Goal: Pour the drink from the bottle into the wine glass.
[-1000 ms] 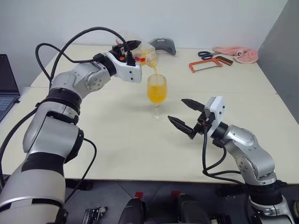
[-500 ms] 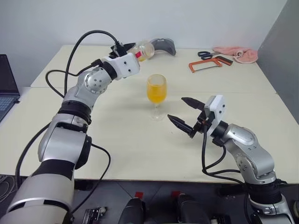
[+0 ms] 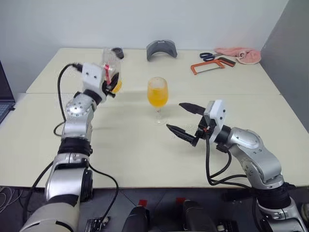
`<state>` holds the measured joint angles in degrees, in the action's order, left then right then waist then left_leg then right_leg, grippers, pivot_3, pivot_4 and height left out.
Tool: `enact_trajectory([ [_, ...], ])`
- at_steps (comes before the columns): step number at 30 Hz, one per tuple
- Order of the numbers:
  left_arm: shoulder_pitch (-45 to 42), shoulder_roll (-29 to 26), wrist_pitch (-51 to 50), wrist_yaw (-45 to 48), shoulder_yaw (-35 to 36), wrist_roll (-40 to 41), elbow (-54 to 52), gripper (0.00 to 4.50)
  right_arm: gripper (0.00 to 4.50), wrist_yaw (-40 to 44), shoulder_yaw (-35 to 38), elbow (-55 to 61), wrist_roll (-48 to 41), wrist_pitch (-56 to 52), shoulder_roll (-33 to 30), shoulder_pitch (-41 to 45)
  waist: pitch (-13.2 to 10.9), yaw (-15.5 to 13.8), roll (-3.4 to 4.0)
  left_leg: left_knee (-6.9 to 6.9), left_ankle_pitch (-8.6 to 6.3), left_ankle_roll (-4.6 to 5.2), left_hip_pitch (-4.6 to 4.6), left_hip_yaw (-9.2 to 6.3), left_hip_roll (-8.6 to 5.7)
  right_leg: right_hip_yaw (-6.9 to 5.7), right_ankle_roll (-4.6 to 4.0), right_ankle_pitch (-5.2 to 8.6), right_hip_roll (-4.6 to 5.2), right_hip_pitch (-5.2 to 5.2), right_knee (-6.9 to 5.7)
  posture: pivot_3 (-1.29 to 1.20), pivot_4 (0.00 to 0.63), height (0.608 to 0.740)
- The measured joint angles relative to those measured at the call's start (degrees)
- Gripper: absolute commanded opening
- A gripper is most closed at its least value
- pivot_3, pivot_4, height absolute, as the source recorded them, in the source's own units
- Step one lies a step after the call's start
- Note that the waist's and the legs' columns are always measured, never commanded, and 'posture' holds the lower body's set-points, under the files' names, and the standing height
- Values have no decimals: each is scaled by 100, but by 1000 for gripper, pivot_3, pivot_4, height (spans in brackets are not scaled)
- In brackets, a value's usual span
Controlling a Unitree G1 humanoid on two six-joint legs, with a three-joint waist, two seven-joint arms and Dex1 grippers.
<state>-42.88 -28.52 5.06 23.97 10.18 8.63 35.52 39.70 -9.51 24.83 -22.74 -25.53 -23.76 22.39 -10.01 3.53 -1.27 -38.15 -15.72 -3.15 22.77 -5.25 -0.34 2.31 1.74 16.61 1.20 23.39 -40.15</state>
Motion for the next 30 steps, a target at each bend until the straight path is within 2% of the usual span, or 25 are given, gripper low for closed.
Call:
enact_trajectory([
  [4, 625, 67, -345, -224, 584, 470, -328, 1690, 4500, -90, -358, 51, 24, -451, 78, 305, 3, -26, -5, -3, 0, -1, 1, -9, 1, -4, 0, 0, 6, -2, 0, 0, 150, 740],
  [10, 1040, 191, -620, -326, 1015, 932, -427, 1690, 4500, -167, -717, -147, 272, -642, 325, 753, 14, -64, -23, -6, 0, -1, 2, -16, -3, -10, 0, 0, 9, -8, 5, 0, 150, 740],
  [20, 1108, 174, -725, -266, 1037, 1013, -437, 1689, 4500, -240, -857, -474, 575, -644, 591, 911, 22, -73, -29, -3, 0, 0, -1, -19, -5, -13, -1, 0, 10, -10, 5, 0, 150, 740],
  [29, 1175, 123, -700, -194, 871, 756, -298, 4465, 4500, -235, -857, -484, 580, -648, 635, 911, 23, -58, -30, -2, -1, 2, -1, -21, -5, -14, -1, 0, 8, -10, 5, 0, 150, 740],
  [30, 1175, 122, -699, -191, 870, 748, -299, 4487, 4500, -234, -857, -484, 580, -648, 635, 911, 23, -58, -30, -2, -1, 2, -1, -20, -5, -14, -1, 0, 9, -9, 5, 0, 150, 740],
])
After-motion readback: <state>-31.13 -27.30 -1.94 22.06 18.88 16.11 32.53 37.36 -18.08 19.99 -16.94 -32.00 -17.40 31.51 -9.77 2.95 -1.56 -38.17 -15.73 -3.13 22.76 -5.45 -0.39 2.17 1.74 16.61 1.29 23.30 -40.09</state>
